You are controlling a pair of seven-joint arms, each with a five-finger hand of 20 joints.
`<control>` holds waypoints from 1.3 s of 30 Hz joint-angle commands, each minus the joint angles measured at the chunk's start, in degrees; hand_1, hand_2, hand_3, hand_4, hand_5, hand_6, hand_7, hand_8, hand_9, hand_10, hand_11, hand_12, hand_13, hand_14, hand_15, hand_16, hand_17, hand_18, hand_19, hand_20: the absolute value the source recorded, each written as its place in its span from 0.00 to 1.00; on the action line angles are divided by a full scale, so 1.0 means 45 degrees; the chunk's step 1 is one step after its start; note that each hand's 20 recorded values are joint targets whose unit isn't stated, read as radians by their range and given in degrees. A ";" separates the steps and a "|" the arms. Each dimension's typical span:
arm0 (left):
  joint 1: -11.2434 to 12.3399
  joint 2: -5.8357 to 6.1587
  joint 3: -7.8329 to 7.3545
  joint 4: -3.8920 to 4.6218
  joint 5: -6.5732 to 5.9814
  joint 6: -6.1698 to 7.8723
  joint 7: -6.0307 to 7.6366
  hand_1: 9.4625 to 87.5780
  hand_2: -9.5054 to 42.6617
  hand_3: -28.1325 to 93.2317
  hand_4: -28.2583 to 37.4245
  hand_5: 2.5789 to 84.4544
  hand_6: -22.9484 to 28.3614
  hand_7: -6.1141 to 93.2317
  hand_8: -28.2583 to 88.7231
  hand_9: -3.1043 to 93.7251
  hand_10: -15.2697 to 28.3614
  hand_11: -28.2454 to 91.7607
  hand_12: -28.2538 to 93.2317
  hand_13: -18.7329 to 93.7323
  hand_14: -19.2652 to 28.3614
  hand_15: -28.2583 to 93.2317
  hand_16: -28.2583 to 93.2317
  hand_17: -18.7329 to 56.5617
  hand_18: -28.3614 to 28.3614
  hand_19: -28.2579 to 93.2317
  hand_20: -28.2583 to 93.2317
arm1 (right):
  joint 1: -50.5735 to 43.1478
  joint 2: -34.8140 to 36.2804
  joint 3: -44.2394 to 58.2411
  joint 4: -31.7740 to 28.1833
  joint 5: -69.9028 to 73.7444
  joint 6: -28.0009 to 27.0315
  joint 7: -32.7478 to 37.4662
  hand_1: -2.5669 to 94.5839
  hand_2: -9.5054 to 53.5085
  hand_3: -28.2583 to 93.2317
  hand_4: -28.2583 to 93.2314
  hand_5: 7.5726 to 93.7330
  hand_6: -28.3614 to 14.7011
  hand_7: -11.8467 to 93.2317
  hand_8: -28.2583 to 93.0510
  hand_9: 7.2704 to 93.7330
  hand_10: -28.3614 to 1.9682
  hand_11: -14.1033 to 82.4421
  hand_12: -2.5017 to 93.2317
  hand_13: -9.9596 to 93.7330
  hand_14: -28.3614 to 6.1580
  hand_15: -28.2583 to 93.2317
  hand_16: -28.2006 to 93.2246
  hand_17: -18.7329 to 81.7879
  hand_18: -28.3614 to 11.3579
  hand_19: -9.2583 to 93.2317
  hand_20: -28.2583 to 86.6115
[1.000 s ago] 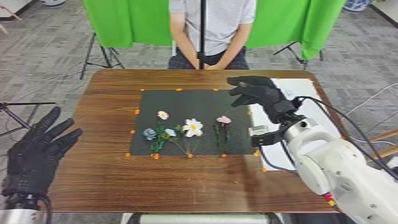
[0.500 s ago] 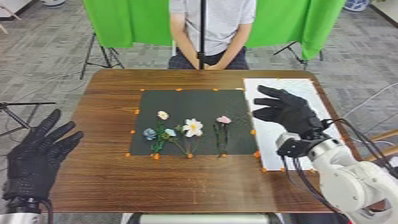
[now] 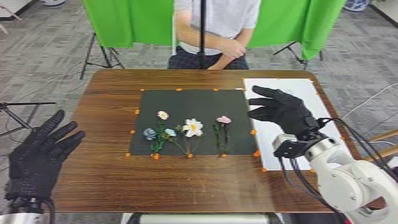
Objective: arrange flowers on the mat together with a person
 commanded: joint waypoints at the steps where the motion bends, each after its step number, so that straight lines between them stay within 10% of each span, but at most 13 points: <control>1: 0.0156 0.0123 0.0249 0.0023 -0.0226 0.0179 0.0109 0.09 0.32 0.85 0.00 0.36 0.54 0.16 0.17 0.35 0.70 0.38 0.33 0.36 0.87 0.59 0.19 0.14 0.85 0.57 0.38 | -0.0151 0.0113 -0.0016 -0.0086 0.0139 0.0117 -0.0208 0.25 0.21 0.86 0.01 0.49 0.69 0.25 0.13 0.50 0.41 0.28 0.18 0.52 0.32 0.60 0.34 0.26 0.10 0.58 0.38; 39: 0.0409 0.1155 0.0310 -0.0057 -0.1140 0.0585 0.0931 0.10 0.33 0.85 0.00 0.35 0.53 0.16 0.17 0.35 0.69 0.38 0.33 0.36 0.87 0.59 0.19 0.14 0.85 0.58 0.38 | 0.0085 0.0107 -0.0362 -0.0135 0.0341 0.0368 -0.0337 0.25 0.21 0.86 0.01 0.50 0.69 0.25 0.13 0.51 0.42 0.28 0.18 0.52 0.32 0.60 0.34 0.26 0.10 0.58 0.39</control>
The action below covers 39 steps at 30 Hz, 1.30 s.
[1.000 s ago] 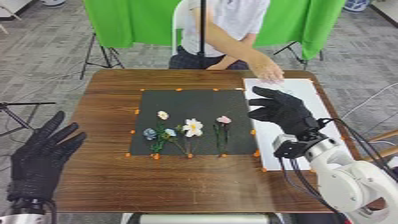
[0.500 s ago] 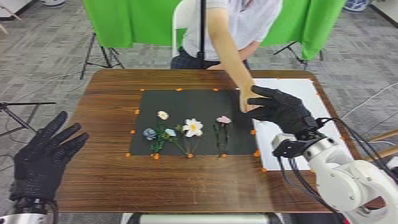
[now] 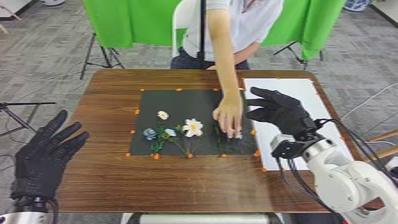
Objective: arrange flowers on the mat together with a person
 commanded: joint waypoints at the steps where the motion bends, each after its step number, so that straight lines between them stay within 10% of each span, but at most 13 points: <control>1: 0.0343 0.0227 0.0004 -0.0049 -0.0266 0.0177 0.0293 0.10 0.33 0.85 0.00 0.35 0.53 0.16 0.17 0.35 0.69 0.38 0.33 0.36 0.87 0.59 0.19 0.14 0.85 0.58 0.38 | -0.0104 0.0051 0.0057 -0.0125 0.0020 0.0089 -0.0151 0.25 0.21 0.86 0.01 0.50 0.69 0.25 0.13 0.51 0.42 0.28 0.18 0.52 0.32 0.60 0.34 0.26 0.10 0.58 0.39; 39: -0.0337 -0.0851 -0.0027 -0.0028 0.0985 -0.0283 -0.1219 0.10 0.33 0.85 0.00 0.34 0.53 0.16 0.17 0.35 0.70 0.38 0.33 0.36 0.88 0.60 0.19 0.14 0.85 0.58 0.38 | -0.0218 0.0171 -0.0149 -0.0260 0.0193 0.0374 -0.0368 0.26 0.22 0.86 0.01 0.51 0.70 0.25 0.13 0.52 0.43 0.28 0.18 0.52 0.33 0.61 0.34 0.25 0.11 0.58 0.39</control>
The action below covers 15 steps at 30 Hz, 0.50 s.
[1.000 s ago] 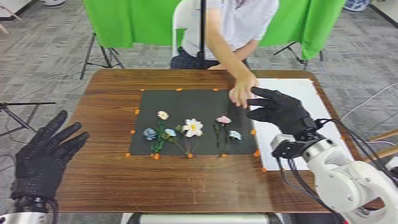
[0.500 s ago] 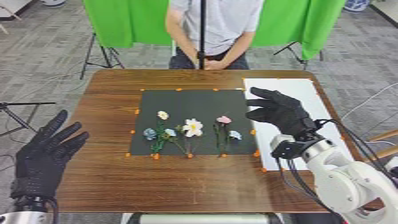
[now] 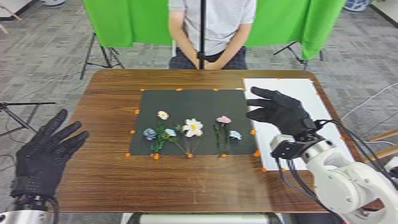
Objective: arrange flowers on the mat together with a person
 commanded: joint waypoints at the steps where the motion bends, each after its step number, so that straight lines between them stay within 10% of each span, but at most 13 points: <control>1: 0.0053 -0.0181 0.0030 -0.0006 0.0190 -0.0204 -0.0248 0.10 0.33 0.85 0.00 0.34 0.53 0.16 0.17 0.35 0.69 0.38 0.33 0.36 0.88 0.60 0.19 0.14 0.85 0.58 0.38 | -0.0201 0.0045 0.0020 -0.0146 -0.0037 0.0084 -0.0119 0.26 0.22 0.86 0.01 0.51 0.70 0.25 0.13 0.52 0.43 0.28 0.18 0.52 0.33 0.61 0.34 0.25 0.11 0.58 0.39; 7: -0.0021 -0.0276 0.0033 0.0001 0.0281 -0.0268 -0.0438 0.10 0.33 0.85 0.00 0.34 0.53 0.16 0.17 0.35 0.69 0.38 0.33 0.36 0.88 0.60 0.19 0.14 0.85 0.58 0.38 | -0.0331 0.0016 0.0114 -0.0194 -0.0082 0.0059 -0.0071 0.25 0.22 0.86 0.01 0.51 0.70 0.25 0.13 0.52 0.43 0.28 0.18 0.52 0.33 0.61 0.34 0.25 0.11 0.58 0.39; 15: 0.0078 0.0032 0.0156 0.0004 -0.0032 -0.0095 0.0080 0.10 0.33 0.85 0.00 0.34 0.53 0.16 0.17 0.35 0.69 0.38 0.33 0.36 0.87 0.60 0.19 0.14 0.85 0.58 0.38 | -0.0048 0.0074 -0.0086 -0.0115 -0.0087 -0.0036 -0.0112 0.25 0.22 0.86 0.01 0.51 0.70 0.25 0.13 0.52 0.43 0.28 0.18 0.52 0.33 0.61 0.34 0.25 0.11 0.58 0.39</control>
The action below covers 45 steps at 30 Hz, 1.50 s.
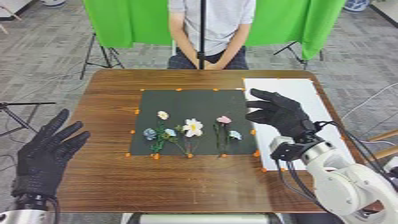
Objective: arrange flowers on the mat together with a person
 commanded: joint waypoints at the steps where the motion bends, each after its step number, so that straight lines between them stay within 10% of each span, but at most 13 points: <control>1: 0.0117 0.0105 0.0176 0.0019 -0.0178 -0.0006 0.0298 0.10 0.33 0.85 0.00 0.34 0.53 0.16 0.17 0.35 0.69 0.38 0.33 0.36 0.87 0.59 0.19 0.14 0.85 0.58 0.38 | 0.0178 0.0120 -0.0183 -0.0059 -0.0015 0.0012 -0.0163 0.25 0.22 0.86 0.01 0.51 0.70 0.25 0.13 0.52 0.43 0.28 0.18 0.52 0.33 0.61 0.34 0.25 0.11 0.58 0.39; 16: -0.0168 -0.0344 0.0270 0.0022 0.0243 -0.0119 -0.0157 0.10 0.33 0.85 0.00 0.33 0.52 0.16 0.17 0.35 0.69 0.38 0.33 0.36 0.87 0.59 0.19 0.14 0.85 0.58 0.38 | 0.0936 0.0274 -0.0830 -0.0039 -0.0005 0.0108 -0.0226 0.25 0.22 0.86 0.01 0.51 0.70 0.25 0.13 0.52 0.43 0.28 0.18 0.52 0.32 0.61 0.34 0.25 0.11 0.58 0.39; 28: -0.0164 -0.0093 0.0524 0.0037 -0.0057 0.0095 0.0361 0.10 0.33 0.85 0.00 0.33 0.52 0.16 0.17 0.34 0.69 0.38 0.33 0.36 0.87 0.59 0.19 0.14 0.85 0.58 0.38 | 0.0957 0.0303 -0.0920 -0.0047 0.0018 0.0157 -0.0216 0.25 0.22 0.86 0.01 0.51 0.70 0.25 0.13 0.52 0.43 0.28 0.18 0.52 0.33 0.61 0.34 0.25 0.11 0.58 0.39; 45: -0.0333 -0.0456 0.0528 0.0024 0.0254 0.0013 -0.0035 0.11 0.33 0.85 0.00 0.32 0.52 0.17 0.17 0.34 0.68 0.37 0.33 0.36 0.87 0.59 0.19 0.14 0.85 0.58 0.39 | 0.0768 0.0301 -0.0795 -0.0110 0.0104 0.0213 -0.0204 0.25 0.22 0.86 0.01 0.51 0.70 0.25 0.13 0.52 0.43 0.28 0.18 0.52 0.32 0.61 0.34 0.25 0.11 0.58 0.39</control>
